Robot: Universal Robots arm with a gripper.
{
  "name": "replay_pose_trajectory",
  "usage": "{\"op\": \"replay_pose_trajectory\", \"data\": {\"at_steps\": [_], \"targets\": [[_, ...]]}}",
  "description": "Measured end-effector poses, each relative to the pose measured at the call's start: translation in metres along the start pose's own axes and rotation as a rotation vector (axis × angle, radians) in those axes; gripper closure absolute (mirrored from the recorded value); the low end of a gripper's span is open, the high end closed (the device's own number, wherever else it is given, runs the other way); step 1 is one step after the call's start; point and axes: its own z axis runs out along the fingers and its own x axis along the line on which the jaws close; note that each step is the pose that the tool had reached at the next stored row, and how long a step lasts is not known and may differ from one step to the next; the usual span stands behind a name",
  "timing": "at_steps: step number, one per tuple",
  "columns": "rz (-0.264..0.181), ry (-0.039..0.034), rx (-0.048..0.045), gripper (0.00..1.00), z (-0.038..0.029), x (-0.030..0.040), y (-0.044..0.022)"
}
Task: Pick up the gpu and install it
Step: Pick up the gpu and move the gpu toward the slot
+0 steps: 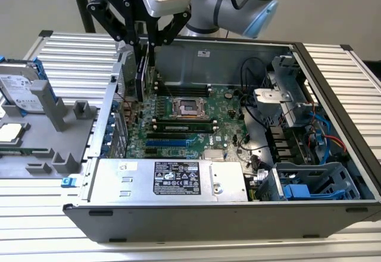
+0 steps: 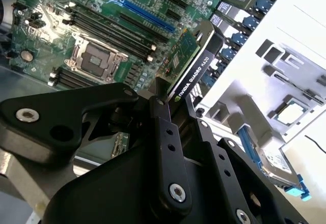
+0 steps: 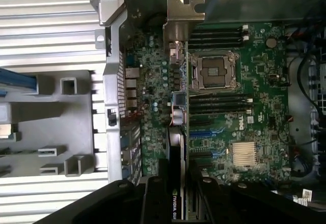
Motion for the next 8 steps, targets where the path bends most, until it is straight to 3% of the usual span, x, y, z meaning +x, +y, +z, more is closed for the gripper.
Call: {"op": "replay_pose_trajectory", "data": {"at_steps": [8], "targets": [[0.000,0.0000,0.0000,1.00,0.0002,-0.0098,0.0007]]}}
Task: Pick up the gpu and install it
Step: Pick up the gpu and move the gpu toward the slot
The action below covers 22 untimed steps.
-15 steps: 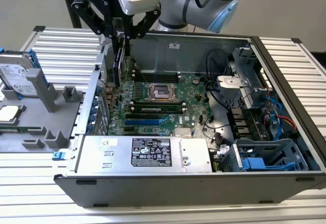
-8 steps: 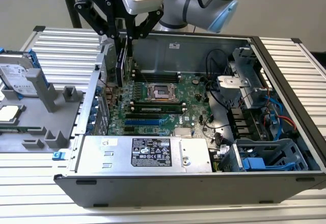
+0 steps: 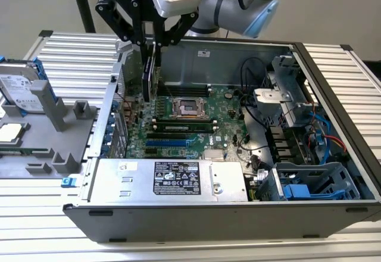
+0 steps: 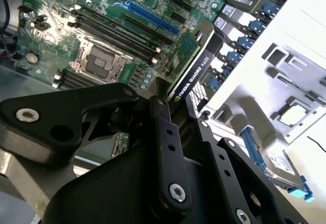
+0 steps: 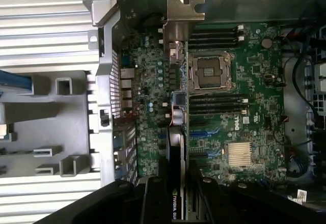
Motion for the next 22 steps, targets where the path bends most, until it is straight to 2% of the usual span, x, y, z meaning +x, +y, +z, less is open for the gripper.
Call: {"op": "replay_pose_trajectory", "data": {"at_steps": [22], "targets": [[0.000,0.0000,0.0000,1.00,0.0006,-0.0325,0.0022]]}}
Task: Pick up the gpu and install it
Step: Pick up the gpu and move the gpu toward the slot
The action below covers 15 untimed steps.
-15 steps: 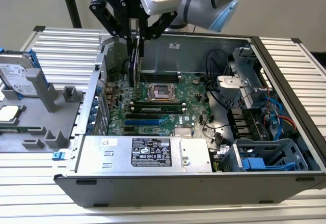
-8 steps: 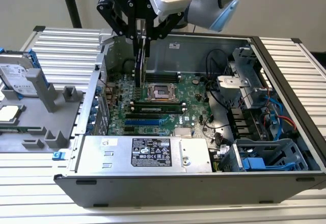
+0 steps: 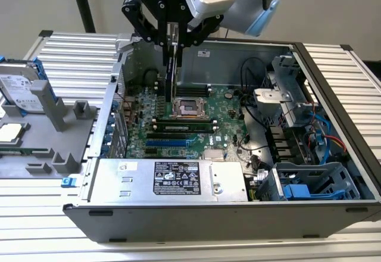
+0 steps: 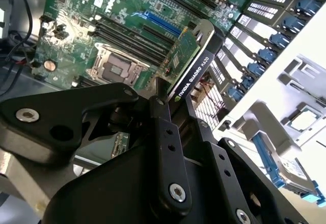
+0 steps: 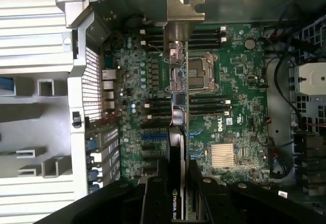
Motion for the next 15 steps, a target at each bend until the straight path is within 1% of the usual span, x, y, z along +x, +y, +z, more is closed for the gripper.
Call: {"op": "replay_pose_trajectory", "data": {"at_steps": [5,15], "targets": [[0.000,0.0000,0.0000,1.00,0.0001,-0.0052,0.0003],[0.000,0.0000,0.0000,1.00,0.0001,-0.0064,0.0004]]}}
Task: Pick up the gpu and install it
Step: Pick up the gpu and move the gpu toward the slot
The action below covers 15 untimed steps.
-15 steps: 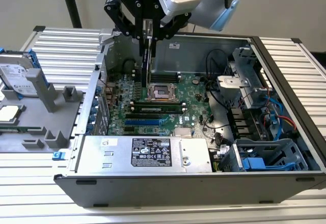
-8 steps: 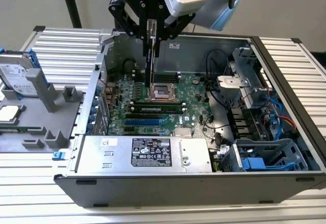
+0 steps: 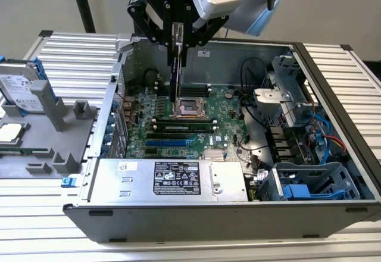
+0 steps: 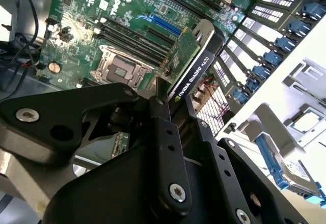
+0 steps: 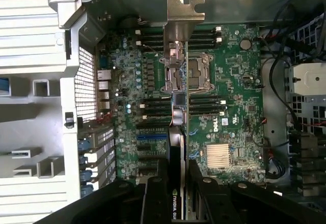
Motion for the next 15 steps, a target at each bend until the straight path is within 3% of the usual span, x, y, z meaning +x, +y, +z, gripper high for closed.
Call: {"op": "replay_pose_trajectory", "data": {"at_steps": [15], "targets": [[0.000,-0.0001,-0.0001,1.00,0.0000,-0.0013,0.0001]]}}
